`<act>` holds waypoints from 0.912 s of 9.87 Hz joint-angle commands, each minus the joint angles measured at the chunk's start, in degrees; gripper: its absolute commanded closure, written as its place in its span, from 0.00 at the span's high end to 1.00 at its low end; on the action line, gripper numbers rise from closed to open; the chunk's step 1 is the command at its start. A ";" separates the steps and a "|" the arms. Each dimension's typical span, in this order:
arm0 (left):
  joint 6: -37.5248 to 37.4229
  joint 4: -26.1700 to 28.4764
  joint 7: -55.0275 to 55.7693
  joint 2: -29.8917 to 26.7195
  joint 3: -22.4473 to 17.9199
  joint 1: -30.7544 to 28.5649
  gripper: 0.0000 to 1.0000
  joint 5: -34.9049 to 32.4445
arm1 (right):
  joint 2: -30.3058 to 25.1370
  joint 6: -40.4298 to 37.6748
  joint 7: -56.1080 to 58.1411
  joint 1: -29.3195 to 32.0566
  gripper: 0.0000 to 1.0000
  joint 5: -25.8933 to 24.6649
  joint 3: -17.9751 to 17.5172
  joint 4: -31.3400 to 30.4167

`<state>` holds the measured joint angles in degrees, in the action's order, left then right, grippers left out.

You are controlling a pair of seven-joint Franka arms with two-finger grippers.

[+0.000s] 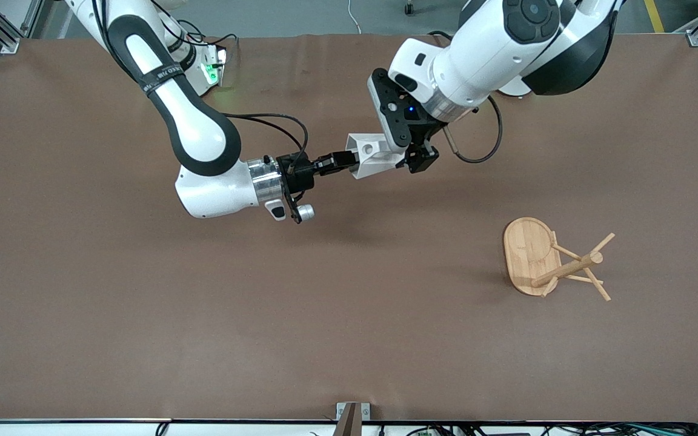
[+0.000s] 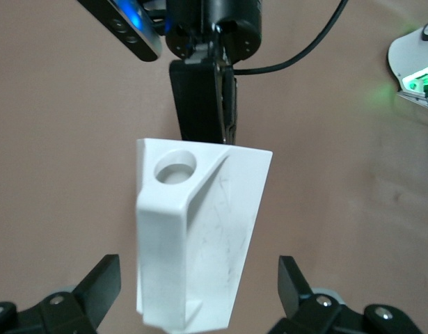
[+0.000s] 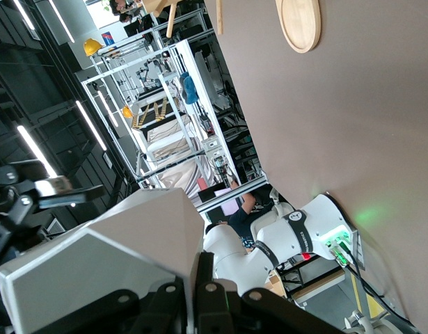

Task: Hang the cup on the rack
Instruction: 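Grasp the cup with the left gripper from the right gripper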

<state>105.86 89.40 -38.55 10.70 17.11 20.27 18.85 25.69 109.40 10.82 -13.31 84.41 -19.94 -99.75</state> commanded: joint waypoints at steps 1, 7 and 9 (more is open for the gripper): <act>-0.39 2.88 -3.62 0.38 0.29 -0.76 1.00 1.19 | -2.30 -0.15 -1.85 0.75 0.01 1.89 -1.33 -0.71; 0.05 2.62 -3.90 0.73 0.29 -0.76 0.86 1.88 | -3.62 -0.24 -3.35 0.57 0.01 3.56 -1.42 -0.79; 1.10 2.62 -4.07 0.90 0.20 -0.68 0.65 2.77 | -3.62 -0.15 -3.44 0.57 0.01 3.56 -1.59 -0.79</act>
<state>105.75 90.34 -41.02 10.63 17.09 19.40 20.58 24.17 109.43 8.44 -13.29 85.45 -20.52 -99.59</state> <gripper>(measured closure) 0.163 0.960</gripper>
